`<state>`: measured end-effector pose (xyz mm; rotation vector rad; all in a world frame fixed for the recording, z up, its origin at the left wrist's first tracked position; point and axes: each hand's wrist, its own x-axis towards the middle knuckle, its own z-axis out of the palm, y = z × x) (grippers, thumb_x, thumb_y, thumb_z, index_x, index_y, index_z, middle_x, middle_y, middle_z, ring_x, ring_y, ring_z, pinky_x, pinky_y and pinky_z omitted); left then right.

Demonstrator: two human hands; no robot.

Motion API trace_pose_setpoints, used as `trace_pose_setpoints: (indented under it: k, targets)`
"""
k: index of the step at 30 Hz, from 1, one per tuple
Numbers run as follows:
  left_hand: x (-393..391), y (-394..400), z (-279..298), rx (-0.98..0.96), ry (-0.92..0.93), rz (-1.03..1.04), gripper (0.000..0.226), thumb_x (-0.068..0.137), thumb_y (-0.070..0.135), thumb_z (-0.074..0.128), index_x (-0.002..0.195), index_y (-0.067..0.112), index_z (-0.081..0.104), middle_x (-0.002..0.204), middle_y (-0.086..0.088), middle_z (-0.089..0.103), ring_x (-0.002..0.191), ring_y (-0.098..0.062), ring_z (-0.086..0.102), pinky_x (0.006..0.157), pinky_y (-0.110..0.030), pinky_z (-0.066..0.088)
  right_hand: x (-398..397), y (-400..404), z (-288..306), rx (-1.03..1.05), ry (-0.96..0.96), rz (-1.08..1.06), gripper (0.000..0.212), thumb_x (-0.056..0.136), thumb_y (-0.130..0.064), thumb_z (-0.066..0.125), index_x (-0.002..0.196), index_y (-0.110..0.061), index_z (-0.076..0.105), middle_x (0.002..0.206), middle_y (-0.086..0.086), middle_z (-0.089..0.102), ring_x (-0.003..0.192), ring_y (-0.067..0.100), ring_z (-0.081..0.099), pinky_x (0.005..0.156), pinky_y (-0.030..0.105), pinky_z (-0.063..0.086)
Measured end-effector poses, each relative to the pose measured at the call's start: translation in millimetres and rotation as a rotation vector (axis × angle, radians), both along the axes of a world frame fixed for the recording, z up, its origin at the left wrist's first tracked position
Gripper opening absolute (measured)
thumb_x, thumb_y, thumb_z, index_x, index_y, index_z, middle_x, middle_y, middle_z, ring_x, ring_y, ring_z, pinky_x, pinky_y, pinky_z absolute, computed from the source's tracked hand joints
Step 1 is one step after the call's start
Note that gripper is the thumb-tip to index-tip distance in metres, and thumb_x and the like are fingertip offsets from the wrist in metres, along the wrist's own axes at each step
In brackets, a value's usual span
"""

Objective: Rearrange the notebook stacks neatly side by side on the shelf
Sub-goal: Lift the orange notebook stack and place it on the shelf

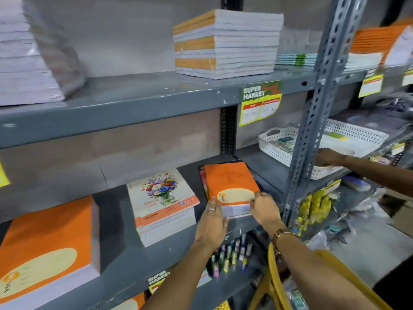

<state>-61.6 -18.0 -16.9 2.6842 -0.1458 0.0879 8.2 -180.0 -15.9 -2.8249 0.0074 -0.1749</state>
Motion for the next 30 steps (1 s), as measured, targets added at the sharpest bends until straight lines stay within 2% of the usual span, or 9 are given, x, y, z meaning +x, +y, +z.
trace_pose_setpoints:
  k: [4,8,13,16,18,20,24,28,30]
  targets:
    - [22,-18,4,-0.141,0.132,0.155,0.066,0.098,0.028,0.042,0.149,0.004,0.008,0.159,-0.015,0.008,0.146,-0.030,0.014,0.119,-0.038,0.023,13,0,1,0.072,0.099,-0.109,0.038,0.096,-0.029,0.045,0.115,0.004,0.050,0.118,0.021,0.061,0.116,0.034,0.052,0.088,0.040,0.049]
    - [45,-30,11,-0.436,0.184,0.428,0.052,0.092,0.020,0.052,0.135,-0.001,0.034,0.133,-0.024,0.052,0.120,-0.038,0.053,0.100,-0.040,0.046,28,5,8,0.151,0.209,-0.211,0.039,0.089,-0.026,0.057,0.116,0.002,0.053,0.122,0.019,0.058,0.120,0.034,0.048,0.093,0.038,0.047]
    - [66,-36,21,-0.601,0.207,0.728,0.036,0.090,0.015,0.053,0.119,-0.005,0.050,0.128,-0.026,0.056,0.116,-0.040,0.055,0.093,-0.041,0.047,50,-3,12,0.393,0.386,-0.315,0.024,0.075,-0.015,0.068,0.095,-0.006,0.057,0.122,0.018,0.059,0.116,0.034,0.052,0.096,0.037,0.049]
    - [72,-36,27,-0.618,0.215,0.782,0.032,0.089,0.012,0.054,0.116,-0.006,0.053,0.125,-0.025,0.058,0.117,-0.039,0.055,0.093,-0.040,0.047,55,-7,14,0.458,0.432,-0.371,0.034,0.074,-0.013,0.072,0.104,-0.003,0.058,0.124,0.018,0.058,0.119,0.032,0.052,0.095,0.036,0.045]
    - [77,-33,33,-0.666,0.228,0.807,0.029,0.089,0.006,0.053,0.114,-0.007,0.056,0.124,-0.025,0.059,0.116,-0.038,0.056,0.093,-0.039,0.048,58,-9,15,0.512,0.443,-0.385,0.028,0.078,-0.009,0.068,0.103,0.002,0.060,0.118,0.018,0.063,0.113,0.031,0.058,0.088,0.033,0.047]
    - [81,-34,41,-0.715,0.226,0.793,0.029,0.088,0.002,0.051,0.114,-0.008,0.058,0.125,-0.027,0.058,0.114,-0.038,0.056,0.092,-0.038,0.049,59,-9,18,0.571,0.411,-0.385,0.012,0.085,-0.007,0.060,0.089,0.004,0.061,0.101,0.017,0.064,0.105,0.031,0.062,0.076,0.032,0.044]
    - [80,-36,62,-0.707,0.190,0.744,0.028,0.086,0.002,0.052,0.112,-0.005,0.060,0.128,-0.026,0.052,0.107,-0.035,0.059,0.087,-0.035,0.050,59,-2,32,0.699,0.227,-0.441,0.019,0.087,-0.006,0.051,0.069,-0.001,0.053,0.074,0.012,0.054,0.078,0.030,0.055,0.067,0.033,0.041]
    - [75,-21,88,-0.730,0.089,0.687,0.023,0.086,0.002,0.055,0.106,-0.005,0.063,0.118,-0.023,0.063,0.107,-0.036,0.061,0.087,-0.035,0.051,51,12,59,0.738,0.084,-0.410,0.012,0.087,-0.004,0.047,0.075,-0.004,0.045,0.076,0.013,0.048,0.077,0.029,0.046,0.067,0.031,0.034]
    - [70,-8,104,-0.739,0.020,0.660,0.022,0.085,0.004,0.057,0.103,-0.006,0.064,0.115,-0.025,0.065,0.109,-0.037,0.061,0.086,-0.035,0.051,45,22,78,0.762,0.018,-0.375,0.008,0.087,-0.004,0.046,0.079,-0.003,0.047,0.079,0.017,0.052,0.079,0.032,0.049,0.068,0.031,0.034]
